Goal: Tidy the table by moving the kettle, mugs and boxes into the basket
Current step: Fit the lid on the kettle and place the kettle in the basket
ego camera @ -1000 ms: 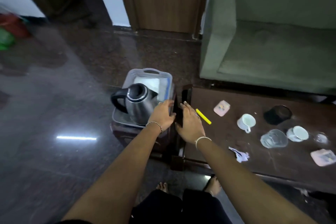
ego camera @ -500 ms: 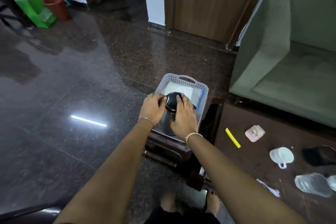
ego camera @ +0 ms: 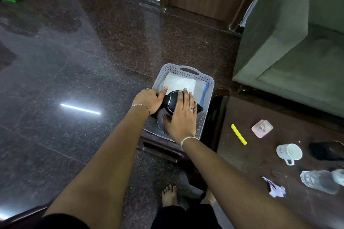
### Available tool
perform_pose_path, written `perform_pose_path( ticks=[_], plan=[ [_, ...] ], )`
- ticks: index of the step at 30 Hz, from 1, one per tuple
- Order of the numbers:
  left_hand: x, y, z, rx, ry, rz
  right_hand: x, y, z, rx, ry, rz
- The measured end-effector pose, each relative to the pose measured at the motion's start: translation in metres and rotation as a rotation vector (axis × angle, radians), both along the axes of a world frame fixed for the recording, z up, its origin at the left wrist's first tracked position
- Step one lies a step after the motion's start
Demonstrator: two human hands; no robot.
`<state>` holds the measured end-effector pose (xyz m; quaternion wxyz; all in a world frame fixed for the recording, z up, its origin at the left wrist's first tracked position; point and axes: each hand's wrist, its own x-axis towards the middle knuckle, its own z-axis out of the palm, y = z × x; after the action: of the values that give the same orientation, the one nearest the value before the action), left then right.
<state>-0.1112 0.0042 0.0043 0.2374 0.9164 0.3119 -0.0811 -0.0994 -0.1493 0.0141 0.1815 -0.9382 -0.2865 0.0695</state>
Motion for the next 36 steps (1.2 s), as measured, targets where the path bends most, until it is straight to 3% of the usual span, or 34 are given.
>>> perform_pose_path(
  ticks=[7,16,22,28,36],
  plan=[
    [0.01,0.007,-0.003,0.041,0.036,-0.11,-0.003,0.006,-0.003,0.004,-0.008,-0.064],
    [0.0,-0.027,0.004,-0.02,-0.161,0.023,0.002,-0.018,0.007,0.131,0.043,-0.133],
    [0.006,-0.064,0.027,0.082,-0.207,0.013,0.008,-0.047,0.016,0.214,0.054,-0.16],
    [0.01,-0.082,0.068,0.13,-0.279,0.048,0.009,-0.063,0.044,0.307,-0.028,-0.19],
    [0.01,-0.138,0.121,0.054,-0.403,0.093,0.008,-0.11,0.098,0.353,-0.197,-0.242]
  ],
)
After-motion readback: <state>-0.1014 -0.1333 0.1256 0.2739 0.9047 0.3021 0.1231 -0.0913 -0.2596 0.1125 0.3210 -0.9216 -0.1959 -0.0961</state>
